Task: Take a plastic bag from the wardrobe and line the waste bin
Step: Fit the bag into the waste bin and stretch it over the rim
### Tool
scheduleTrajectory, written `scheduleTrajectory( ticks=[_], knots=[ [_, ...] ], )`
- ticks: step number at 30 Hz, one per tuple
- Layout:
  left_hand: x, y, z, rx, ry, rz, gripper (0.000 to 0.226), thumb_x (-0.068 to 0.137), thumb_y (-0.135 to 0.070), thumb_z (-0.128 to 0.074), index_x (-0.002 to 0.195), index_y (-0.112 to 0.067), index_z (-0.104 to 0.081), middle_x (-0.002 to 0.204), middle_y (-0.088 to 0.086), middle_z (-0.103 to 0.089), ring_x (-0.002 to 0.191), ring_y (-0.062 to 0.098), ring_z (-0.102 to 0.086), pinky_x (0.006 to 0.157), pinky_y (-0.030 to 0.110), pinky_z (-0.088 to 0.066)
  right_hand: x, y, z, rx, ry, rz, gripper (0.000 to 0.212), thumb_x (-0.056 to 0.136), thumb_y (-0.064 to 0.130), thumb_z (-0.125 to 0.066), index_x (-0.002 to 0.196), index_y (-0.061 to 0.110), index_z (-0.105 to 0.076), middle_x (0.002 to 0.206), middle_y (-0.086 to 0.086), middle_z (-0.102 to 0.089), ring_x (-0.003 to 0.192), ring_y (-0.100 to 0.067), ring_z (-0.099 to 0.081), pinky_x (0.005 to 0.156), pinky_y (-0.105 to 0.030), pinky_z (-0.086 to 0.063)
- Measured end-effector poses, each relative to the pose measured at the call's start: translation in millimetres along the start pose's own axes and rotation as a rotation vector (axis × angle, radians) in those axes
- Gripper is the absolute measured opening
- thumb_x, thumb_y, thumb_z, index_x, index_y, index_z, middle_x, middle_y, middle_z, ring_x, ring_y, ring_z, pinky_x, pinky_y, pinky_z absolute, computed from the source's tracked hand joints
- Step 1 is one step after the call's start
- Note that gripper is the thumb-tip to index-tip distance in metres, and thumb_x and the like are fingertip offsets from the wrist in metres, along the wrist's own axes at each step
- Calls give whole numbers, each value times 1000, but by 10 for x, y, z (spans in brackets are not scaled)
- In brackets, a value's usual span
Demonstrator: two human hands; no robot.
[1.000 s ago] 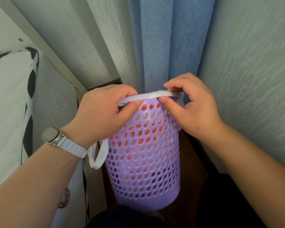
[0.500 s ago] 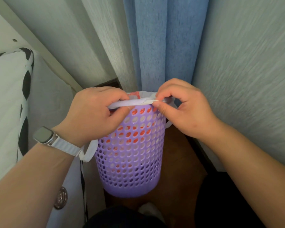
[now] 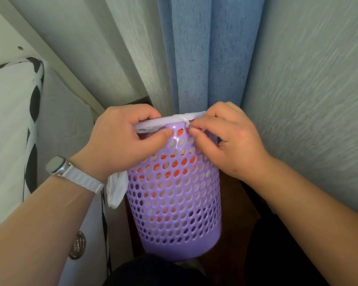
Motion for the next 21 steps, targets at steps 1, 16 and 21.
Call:
scheduleTrajectory(
  ticks=[1,16,21],
  knots=[
    [0,-12,-15,20,9,-6,35,78,-52,-61,74,-18,-68,60,-3,-62,57,15,-58,52,37,-46,6,14,4,10,-3,5,12,89,13,-66,88,5,-74,75,-10,-57,67,-27,-52,67,-38,-42],
    [22,-98,-75,165,-23,-116,56,84,-61,-54,51,-16,-45,46,-6,-37,46,16,-41,47,30,-32,-20,-126,2,81,8,-227,20,88,31,-61,87,11,-66,77,-2,-59,71,-19,-53,66,-42,-45],
    [10,-239,-84,331,-63,-284,40,86,-58,-58,86,-20,-72,89,-5,-68,89,23,-59,79,47,-42,-27,-83,11,11,-28,-190,19,85,30,-65,82,12,-67,71,3,-52,67,-24,-53,62,-45,-45]
  ],
)
Point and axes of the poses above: each hand's wrist, its own x-axis towards the middle knuckle, its own z-axis out of the back of the hand, y = z × x, the point moved 8 cm from there along x, towards the middle knuckle
